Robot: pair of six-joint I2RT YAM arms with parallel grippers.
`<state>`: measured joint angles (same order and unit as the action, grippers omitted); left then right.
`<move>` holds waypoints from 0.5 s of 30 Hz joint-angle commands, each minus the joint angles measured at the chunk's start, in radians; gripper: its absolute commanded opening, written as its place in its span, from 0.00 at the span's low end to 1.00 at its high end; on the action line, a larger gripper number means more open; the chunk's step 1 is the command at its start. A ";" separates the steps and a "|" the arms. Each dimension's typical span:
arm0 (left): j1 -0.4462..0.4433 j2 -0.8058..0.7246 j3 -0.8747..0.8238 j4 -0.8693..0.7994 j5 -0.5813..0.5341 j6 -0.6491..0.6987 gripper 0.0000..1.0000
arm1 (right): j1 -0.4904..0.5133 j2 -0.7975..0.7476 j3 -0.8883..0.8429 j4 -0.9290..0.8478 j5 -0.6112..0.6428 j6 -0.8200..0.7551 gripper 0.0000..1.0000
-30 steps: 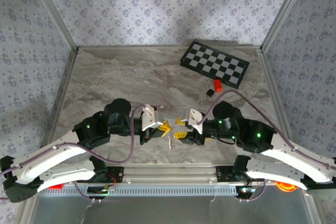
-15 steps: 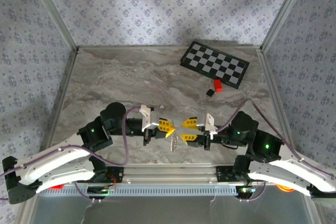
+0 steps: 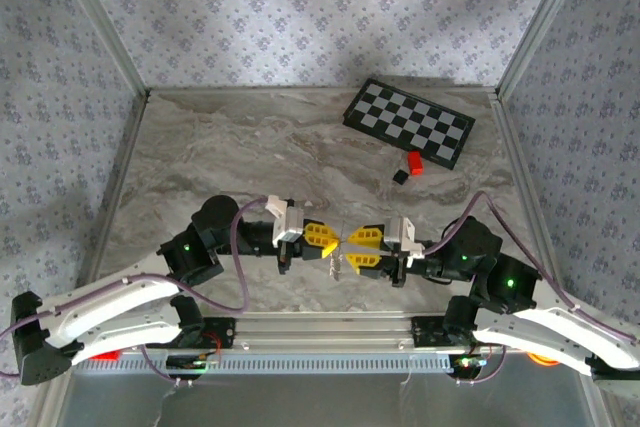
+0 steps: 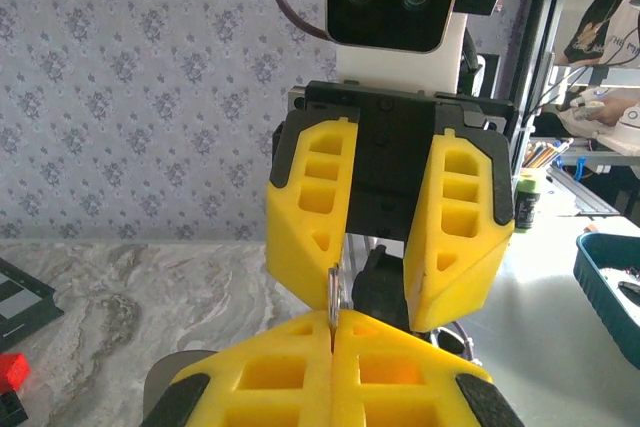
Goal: Put the keys on the keyring
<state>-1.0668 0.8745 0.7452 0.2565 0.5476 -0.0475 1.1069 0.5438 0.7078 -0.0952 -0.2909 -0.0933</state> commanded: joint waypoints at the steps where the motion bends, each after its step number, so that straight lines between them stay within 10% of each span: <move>1: 0.004 -0.004 0.003 0.078 0.020 -0.015 0.00 | -0.001 -0.004 -0.013 0.052 0.033 0.014 0.30; 15: 0.004 -0.005 -0.014 0.095 0.017 -0.023 0.00 | -0.005 0.010 -0.041 0.133 0.057 0.045 0.22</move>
<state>-1.0668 0.8753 0.7300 0.2928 0.5472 -0.0589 1.1057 0.5537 0.6754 -0.0181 -0.2390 -0.0731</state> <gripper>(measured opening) 0.047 0.229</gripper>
